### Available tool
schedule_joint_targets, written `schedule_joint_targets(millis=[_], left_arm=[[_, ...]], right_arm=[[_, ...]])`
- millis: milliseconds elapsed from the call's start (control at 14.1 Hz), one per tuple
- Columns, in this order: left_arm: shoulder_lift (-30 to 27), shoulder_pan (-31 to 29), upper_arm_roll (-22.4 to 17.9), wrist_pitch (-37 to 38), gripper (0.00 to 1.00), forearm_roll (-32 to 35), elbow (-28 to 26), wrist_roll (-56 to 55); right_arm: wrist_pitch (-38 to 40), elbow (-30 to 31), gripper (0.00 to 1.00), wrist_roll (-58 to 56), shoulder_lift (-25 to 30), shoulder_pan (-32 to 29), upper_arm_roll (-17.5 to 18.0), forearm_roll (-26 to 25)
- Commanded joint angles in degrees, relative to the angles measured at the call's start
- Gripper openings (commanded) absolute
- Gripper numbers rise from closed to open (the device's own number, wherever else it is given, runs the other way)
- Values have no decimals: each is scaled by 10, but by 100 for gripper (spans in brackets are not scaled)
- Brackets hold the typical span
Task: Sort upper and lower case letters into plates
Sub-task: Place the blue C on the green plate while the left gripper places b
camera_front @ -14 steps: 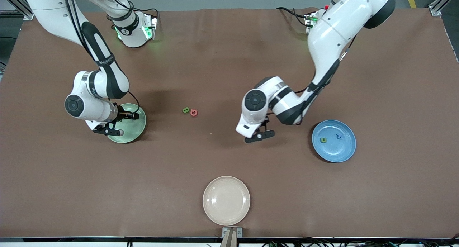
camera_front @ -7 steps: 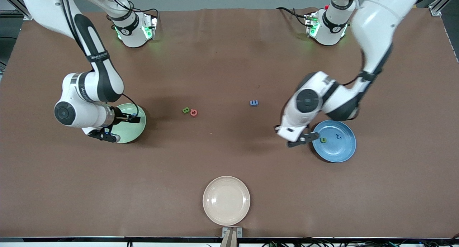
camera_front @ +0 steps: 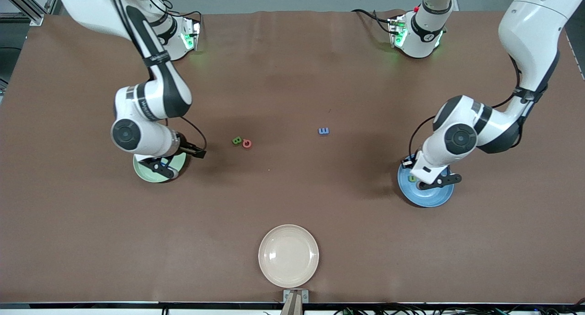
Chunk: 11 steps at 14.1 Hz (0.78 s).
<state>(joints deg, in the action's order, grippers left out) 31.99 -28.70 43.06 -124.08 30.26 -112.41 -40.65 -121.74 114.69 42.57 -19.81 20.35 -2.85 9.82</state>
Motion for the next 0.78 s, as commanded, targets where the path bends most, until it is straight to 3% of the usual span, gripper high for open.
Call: schedule_joint_targets(millis=[0, 497, 710], left_arm=[[-7, -30, 10, -38, 13, 29, -32, 22], [35, -51, 5, -75, 13, 81, -36, 24], [41, -51, 5, -75, 19, 81, -36, 23]], right_arm=[[-36, 7, 100, 95, 8, 24, -3, -2], [-99, 10, 99, 318, 5, 87, -3, -2], [-99, 4, 97, 319, -1, 90, -3, -2]])
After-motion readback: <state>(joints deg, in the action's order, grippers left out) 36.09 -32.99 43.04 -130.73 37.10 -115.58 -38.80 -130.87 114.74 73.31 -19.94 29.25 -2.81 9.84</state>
